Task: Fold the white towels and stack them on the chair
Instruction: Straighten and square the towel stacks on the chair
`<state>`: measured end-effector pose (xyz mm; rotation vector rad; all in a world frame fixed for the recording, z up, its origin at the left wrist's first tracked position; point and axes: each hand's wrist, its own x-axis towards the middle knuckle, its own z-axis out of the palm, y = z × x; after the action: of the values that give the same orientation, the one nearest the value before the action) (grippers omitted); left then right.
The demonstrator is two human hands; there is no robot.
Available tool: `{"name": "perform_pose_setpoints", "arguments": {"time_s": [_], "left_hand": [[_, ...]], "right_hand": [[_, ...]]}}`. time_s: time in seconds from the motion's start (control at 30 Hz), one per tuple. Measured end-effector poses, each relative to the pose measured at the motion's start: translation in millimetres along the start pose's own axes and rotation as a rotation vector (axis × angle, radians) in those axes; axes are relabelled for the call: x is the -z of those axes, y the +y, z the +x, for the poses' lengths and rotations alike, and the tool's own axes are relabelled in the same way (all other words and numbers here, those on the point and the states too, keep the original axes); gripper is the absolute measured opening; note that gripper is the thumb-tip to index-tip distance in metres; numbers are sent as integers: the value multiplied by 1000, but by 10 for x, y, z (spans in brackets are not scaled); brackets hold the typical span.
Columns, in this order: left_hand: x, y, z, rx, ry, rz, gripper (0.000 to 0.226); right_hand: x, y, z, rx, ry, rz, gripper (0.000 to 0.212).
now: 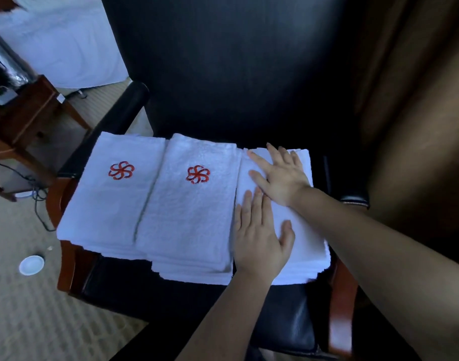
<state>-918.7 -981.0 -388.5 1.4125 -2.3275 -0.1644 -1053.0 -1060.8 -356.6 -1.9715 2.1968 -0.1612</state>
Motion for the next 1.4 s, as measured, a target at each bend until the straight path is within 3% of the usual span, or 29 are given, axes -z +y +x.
{"name": "perform_pose_setpoints", "arguments": {"time_s": [0.27, 0.4, 0.57, 0.67, 0.8, 1.03, 1.4], "left_hand": [[362, 119, 86, -31, -183, -3, 78], [674, 76, 120, -117, -339, -15, 70], [1095, -141, -163, -203, -208, -190, 48], [1281, -427, -474, -211, -133, -176, 49], [1472, -863, -938, -151, -80, -112, 31], [1728, -1314, -1555, -70, -86, -46, 41], [1709, -1371, -1948, 70, -47, -18, 44]], "right_hand": [[310, -43, -97, -35, -122, 45, 58], [566, -59, -231, -23, -114, 211, 60], [741, -166, -570, 44, 177, 353, 57], [705, -273, -869, 70, 271, 373, 49], [649, -537, -1299, 103, 269, 377, 47], [278, -1165, -2069, 133, 386, 409, 36], [-245, -1489, -2539, 49, 290, 589, 33]]}}
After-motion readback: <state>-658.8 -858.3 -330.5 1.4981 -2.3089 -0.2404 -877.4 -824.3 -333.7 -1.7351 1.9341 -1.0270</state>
